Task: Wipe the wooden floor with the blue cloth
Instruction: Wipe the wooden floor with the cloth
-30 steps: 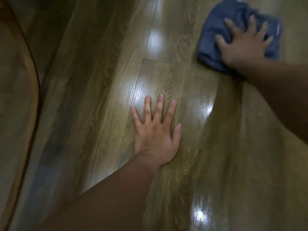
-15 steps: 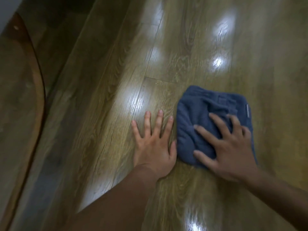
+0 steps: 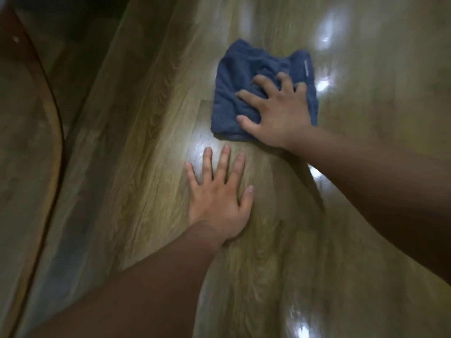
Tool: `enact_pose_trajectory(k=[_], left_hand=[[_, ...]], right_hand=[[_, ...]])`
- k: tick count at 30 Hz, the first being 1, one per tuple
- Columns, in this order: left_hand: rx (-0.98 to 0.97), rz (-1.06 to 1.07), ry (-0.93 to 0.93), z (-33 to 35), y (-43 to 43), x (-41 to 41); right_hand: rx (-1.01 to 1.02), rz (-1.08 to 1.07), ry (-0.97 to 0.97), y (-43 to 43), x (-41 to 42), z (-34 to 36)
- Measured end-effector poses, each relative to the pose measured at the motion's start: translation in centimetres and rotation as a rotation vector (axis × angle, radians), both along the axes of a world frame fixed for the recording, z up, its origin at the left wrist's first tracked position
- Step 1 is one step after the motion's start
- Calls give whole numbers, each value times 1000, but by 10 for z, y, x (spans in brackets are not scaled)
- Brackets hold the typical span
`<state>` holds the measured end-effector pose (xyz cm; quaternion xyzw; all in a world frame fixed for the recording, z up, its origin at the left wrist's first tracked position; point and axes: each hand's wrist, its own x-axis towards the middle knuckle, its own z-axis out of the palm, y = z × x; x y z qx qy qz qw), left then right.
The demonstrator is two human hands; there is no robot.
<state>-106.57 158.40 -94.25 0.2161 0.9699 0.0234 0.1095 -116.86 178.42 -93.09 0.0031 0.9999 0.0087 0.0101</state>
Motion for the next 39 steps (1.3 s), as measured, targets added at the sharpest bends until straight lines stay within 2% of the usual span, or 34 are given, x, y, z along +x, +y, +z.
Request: enact_pose_trajectory(k=[3,6,10,12,15,17,18,20,21,24,27,30,33,35,39], left_hand=[[9,-7,24,-2,-2,-1],[9,-13,47,-5,-3,-2],[9,-23,51,-7,-3,-3],[16,-24,50,-4,-2,-3],[10,-28,53,-2,-3,-2],[25,-27,66,-3,-3,-3],[35,-29,69,-4,-3,-3],[47,-23,69,-7,-3,-5],[49,-16,75,-9,-3,-5],[43,-19,99,-11,-2,-6],[33,-21,100,-9,-2,-7],[44,-26,103,-9,-4,-7],[53,-32,105,-8,-3,-8],[62,-27,92,-7,-3,-9],[58,-19,104,-9,-3,-9]], right_hand=[[7,-139,-20,50,36,4],[-12,-221,-9,82,110,4],[-83,-278,-50,66,208,9],[-135,-263,-52,42,251,12],[-189,-109,-19,19,301,16],[-129,26,-50,37,288,25],[-83,28,-70,51,268,27],[-33,-105,-87,83,218,28],[-50,-170,-95,99,191,28],[-148,-158,-127,134,126,29],[-203,-235,-149,125,109,21],[-110,-279,-80,100,140,6],[-115,-240,-85,85,189,12],[-136,-206,-95,63,242,18],[-210,-82,13,7,369,11]])
